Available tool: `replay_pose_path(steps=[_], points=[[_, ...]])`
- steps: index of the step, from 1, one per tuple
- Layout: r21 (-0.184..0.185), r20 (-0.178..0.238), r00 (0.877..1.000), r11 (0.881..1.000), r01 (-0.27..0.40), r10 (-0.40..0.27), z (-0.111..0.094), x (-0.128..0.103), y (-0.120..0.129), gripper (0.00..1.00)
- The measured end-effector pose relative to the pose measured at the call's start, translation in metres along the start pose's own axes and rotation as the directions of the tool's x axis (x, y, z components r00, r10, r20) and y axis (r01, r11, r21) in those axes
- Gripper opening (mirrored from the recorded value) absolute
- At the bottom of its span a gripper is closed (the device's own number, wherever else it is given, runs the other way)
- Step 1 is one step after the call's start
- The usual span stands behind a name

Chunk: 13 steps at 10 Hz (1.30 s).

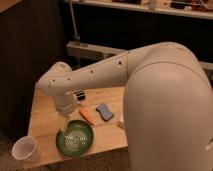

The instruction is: Place the ceramic cup in the ceramic bowl

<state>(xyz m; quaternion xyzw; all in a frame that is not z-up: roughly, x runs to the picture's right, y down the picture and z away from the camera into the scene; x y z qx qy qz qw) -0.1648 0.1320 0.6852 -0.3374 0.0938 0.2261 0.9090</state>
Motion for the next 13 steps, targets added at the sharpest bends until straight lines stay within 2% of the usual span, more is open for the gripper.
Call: replay_pose_path(steps=[3,4,5,7,8,9,10,13], points=[[-0.002,0.001,1.000,1.000,-0.002,0.002,-0.001,-0.001,0.000,0.80],[-0.007,0.014,1.000,1.000,-0.017,0.017,-0.003,-0.002,-0.001,0.80],[-0.029,0.061,0.997,0.998,-0.054,0.056,-0.012,-0.012,-0.001,0.80],[-0.078,0.127,0.987,0.993,-0.092,0.102,-0.024,-0.037,0.000,0.80],[-0.102,0.156,0.981,0.990,-0.101,0.116,-0.030,-0.054,0.004,0.80],[-0.110,0.168,0.979,0.989,-0.100,0.117,-0.034,-0.062,0.008,0.80],[-0.130,0.174,0.980,0.989,-0.077,0.099,-0.034,-0.078,0.022,0.80],[-0.162,0.174,0.984,0.987,-0.017,0.046,-0.025,-0.102,0.063,0.80]])
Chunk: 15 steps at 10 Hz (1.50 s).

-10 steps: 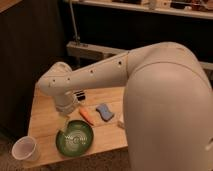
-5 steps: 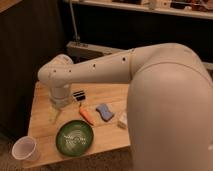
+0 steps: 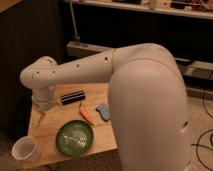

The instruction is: Place the ceramic cup in the ceramic bowl

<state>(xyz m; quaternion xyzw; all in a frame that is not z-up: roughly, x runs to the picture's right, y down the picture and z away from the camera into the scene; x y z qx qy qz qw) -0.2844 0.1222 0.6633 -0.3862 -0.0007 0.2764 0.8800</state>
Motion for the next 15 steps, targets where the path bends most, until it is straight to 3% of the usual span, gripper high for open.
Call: replay_pose_path(steps=[4,13,15], points=[[-0.050,0.004,0.997,0.996,0.074,-0.074,0.026,-0.025,0.030,0.80],[-0.115,-0.040,0.981,0.976,0.186,-0.192,0.091,-0.020,0.063,0.80],[-0.134,-0.043,0.975,0.969,0.209,-0.217,0.108,-0.023,0.065,0.64]])
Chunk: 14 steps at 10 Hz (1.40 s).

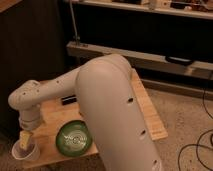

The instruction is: Place the ceramic cup in the ceramic bowl

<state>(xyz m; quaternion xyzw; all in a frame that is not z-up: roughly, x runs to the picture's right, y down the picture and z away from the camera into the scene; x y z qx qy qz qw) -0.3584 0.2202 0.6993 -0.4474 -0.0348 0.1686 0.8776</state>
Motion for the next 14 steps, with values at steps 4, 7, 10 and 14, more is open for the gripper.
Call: replay_pose_path(steps=[4,7,10,14], points=[[-0.029,-0.012,0.999,0.999,0.036,-0.037,0.014,-0.007,-0.002,0.24],[-0.061,0.016,0.998,0.996,0.059,-0.059,-0.012,-0.003,-0.008,0.00],[-0.106,0.084,0.994,0.991,0.077,-0.069,-0.085,0.024,-0.024,0.00],[-0.111,0.050,0.999,0.994,0.023,-0.017,-0.132,0.091,-0.053,0.00]])
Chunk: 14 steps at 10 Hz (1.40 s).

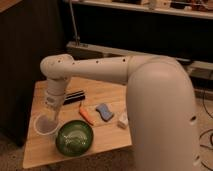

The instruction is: Place the ceramic cup in the ceramic bowl

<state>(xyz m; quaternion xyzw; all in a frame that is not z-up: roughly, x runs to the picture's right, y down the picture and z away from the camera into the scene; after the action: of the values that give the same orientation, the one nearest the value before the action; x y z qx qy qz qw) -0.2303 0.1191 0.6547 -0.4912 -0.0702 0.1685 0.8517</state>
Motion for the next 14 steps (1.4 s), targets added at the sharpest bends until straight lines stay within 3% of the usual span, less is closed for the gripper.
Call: replay_pose_path(steps=[3,6,7,11,14], points=[[0.008,-0.058,0.996,0.998,-0.066,0.066,0.015,0.049,-0.020,0.00],[0.033,-0.093,0.987,0.992,-0.125,0.127,0.057,0.084,-0.047,0.00],[0.035,-0.105,0.983,0.989,-0.147,0.150,0.064,0.096,-0.056,0.05],[0.051,-0.092,0.978,0.982,-0.181,0.185,0.069,0.114,-0.065,0.43],[0.064,-0.062,0.982,0.982,-0.177,0.181,0.066,0.111,-0.064,0.72]])
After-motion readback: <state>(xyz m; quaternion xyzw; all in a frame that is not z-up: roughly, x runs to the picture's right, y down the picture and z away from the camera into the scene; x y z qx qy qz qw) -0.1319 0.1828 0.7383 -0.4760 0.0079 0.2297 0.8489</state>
